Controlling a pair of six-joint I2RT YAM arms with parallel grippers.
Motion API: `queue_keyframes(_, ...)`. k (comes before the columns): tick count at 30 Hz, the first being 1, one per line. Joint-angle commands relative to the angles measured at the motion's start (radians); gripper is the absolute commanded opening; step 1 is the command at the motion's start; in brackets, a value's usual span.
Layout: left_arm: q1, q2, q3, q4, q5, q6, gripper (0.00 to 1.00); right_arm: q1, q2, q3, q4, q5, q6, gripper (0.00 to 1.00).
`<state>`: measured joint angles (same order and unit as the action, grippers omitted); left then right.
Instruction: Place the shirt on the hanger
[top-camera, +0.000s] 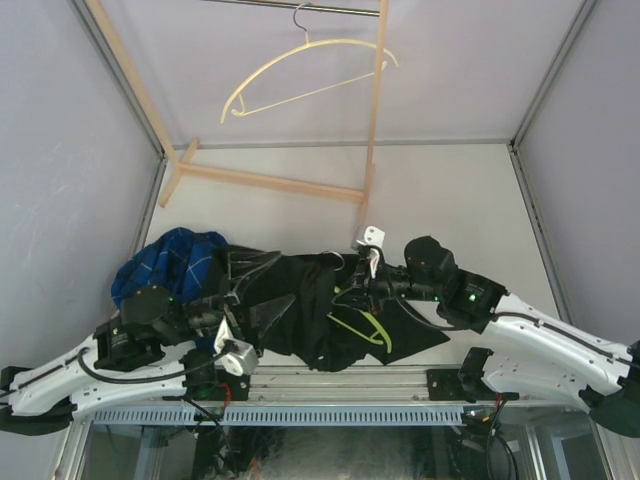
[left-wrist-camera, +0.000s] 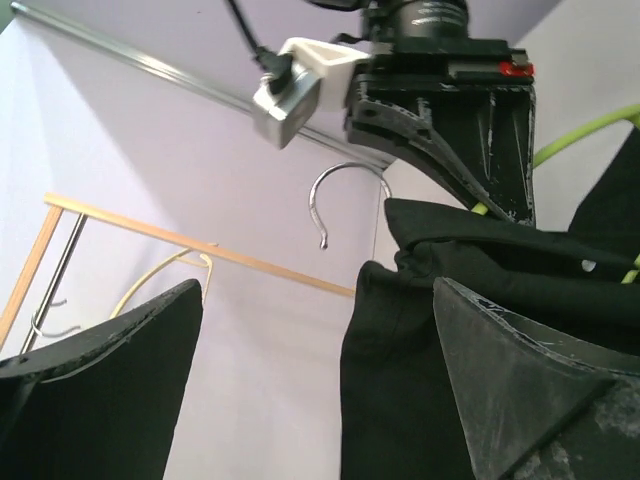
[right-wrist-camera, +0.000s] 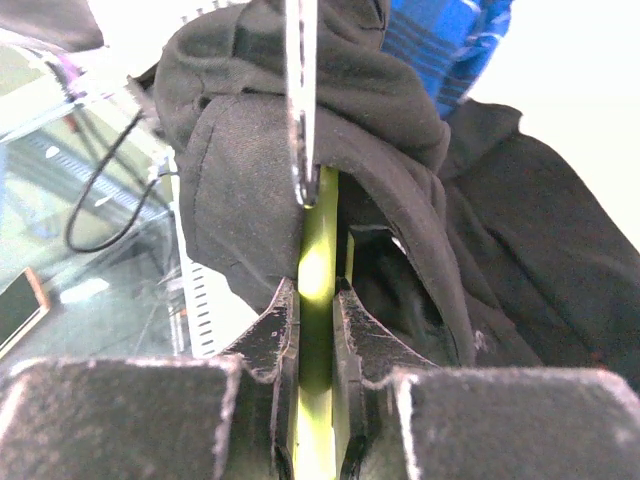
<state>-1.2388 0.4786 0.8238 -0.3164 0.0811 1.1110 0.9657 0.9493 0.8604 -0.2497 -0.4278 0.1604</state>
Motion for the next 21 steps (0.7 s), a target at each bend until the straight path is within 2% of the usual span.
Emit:
queue_keyframes(1, -0.001, -0.07, -0.052, 0.158, -0.048, -0.17, 1.0, -0.001, -0.11, -0.043, 0.109, 0.251, 0.064, 0.0)
queue_keyframes(5, -0.002, -0.123, -0.094, 0.269, -0.072, -0.418, 1.0, -0.001, -0.23, -0.105, 0.167, 0.452, 0.119, 0.0)
queue_keyframes(9, -0.002, -0.106, -0.143, 0.362, -0.157, -0.651, 1.0, 0.0, -0.335, -0.151, 0.209, 0.598, 0.157, 0.0)
queue_keyframes(14, -0.003, -0.005, -0.147, 0.484, -0.374, -0.96, 1.0, 0.001, -0.435, -0.209, 0.266, 0.676, 0.171, 0.0)
queue_keyframes(15, -0.002, 0.051, -0.147, 0.533, -0.448, -1.081, 1.0, 0.001, -0.492, -0.231, 0.296, 0.75, 0.185, 0.0)
queue_keyframes(21, -0.002, 0.183, -0.148, 0.587, -0.441, -1.201, 0.94, 0.0, -0.564, -0.237, 0.399, 0.873, 0.169, 0.0)
